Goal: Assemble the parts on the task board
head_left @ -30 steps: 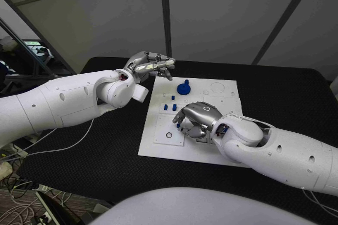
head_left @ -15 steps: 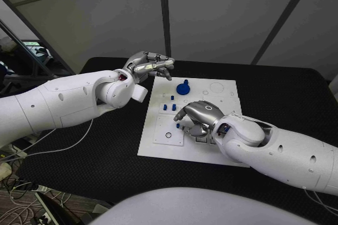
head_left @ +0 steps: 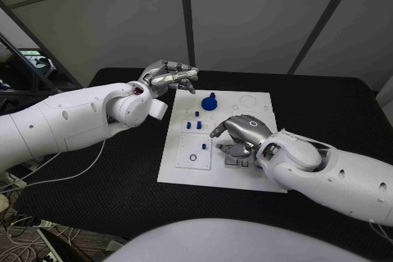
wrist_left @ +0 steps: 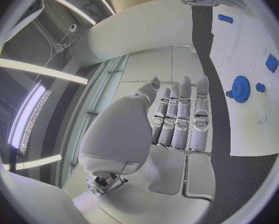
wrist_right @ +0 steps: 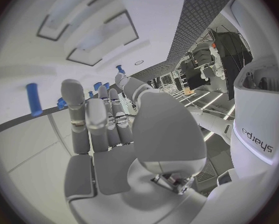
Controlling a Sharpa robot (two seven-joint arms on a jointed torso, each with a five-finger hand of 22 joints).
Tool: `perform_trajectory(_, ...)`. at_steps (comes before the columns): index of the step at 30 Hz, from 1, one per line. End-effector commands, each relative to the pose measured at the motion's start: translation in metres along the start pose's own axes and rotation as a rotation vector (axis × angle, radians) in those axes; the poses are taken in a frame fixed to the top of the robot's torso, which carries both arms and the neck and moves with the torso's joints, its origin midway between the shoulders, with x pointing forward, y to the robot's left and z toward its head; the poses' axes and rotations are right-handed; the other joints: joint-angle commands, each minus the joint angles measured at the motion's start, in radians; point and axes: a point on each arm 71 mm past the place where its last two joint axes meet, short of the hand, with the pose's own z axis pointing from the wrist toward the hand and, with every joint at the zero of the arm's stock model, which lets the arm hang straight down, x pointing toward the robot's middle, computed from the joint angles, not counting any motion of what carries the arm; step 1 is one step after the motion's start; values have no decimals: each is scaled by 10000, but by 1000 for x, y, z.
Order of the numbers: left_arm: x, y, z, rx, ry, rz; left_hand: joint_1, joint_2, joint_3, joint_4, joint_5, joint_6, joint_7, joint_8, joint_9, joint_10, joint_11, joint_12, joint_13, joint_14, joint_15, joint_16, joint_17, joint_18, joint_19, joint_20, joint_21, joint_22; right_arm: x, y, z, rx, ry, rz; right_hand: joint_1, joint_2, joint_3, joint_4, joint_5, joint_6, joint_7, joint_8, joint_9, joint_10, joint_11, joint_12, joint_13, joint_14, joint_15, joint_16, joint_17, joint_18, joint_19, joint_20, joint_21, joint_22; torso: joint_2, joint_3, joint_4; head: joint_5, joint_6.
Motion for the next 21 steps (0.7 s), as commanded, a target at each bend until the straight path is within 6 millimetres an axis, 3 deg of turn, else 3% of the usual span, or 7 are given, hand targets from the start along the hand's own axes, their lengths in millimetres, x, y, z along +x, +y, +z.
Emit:
perform_trajectory(1, 0, -2, 0, 54, 104, -23, 70, 17, 0, -38, -22, -43, 35, 58, -13, -55, -20, -59, -21, 68, -11, -61, -19, 494, 81, -18, -56, -19, -16, -14, -3, 614, 374, 146, -71, 60, -119, 44, 19, 92, -10, 67, 15, 112, 19, 82, 7, 113, -26, 82, 71, 60, 138, -15, 85, 115, -15, -8, -20, -111, 1)
perform_trajectory(6, 0, -2, -1, 85, 95, -19, 60, 7, -10, -36, -23, -46, 37, 59, -15, -57, -17, -60, -26, 69, -8, -66, -21, 492, 82, -17, -61, -24, -43, -40, -13, 1419, 532, 135, -151, -33, -263, 80, 16, -58, -129, -7, -16, -27, -20, 112, -24, 141, -49, 126, 84, 51, 190, -32, 123, 170, -48, -31, -7, -225, 1)
perform_trajectory(12, -1, -2, -1, 131, 68, -10, 49, -6, -22, -34, -24, -49, 38, 61, -17, -56, -15, -59, -30, 69, -5, -71, -23, 490, 83, -15, -67, -29, -62, -73, -22, 2199, 395, -19, -118, -98, -452, 56, 11, -159, -210, -4, -24, -314, 6, 113, -34, 104, -35, 99, 15, 54, 155, -28, 62, 100, -52, -17, -40, -251, 1)
perform_trajectory(15, -1, -2, 0, 142, 74, -13, 49, -6, -22, -34, -24, -49, 38, 61, -17, -56, -15, -59, -30, 69, -5, -71, -23, 490, 83, -15, -67, -29, -64, -79, -21, 2291, 403, -80, -107, -95, -462, 52, 14, -157, -213, 0, -22, -335, 9, 114, -34, 100, -33, 94, 5, 56, 151, -26, 56, 92, -52, -27, -19, -304, 1)
perform_trajectory(21, 0, -2, 0, 152, 99, -24, 49, -6, -22, -34, -24, -49, 38, 61, -17, -56, -15, -59, -30, 69, -5, -71, -23, 490, 83, -15, -67, -29, -61, -77, -12, 2135, 581, -130, -75, -87, -492, 39, 19, -176, -243, -2, -24, -380, 18, 131, -30, 84, -25, 73, -33, 65, 121, -22, 14, 33, -32, -3, -9, -284, 1)
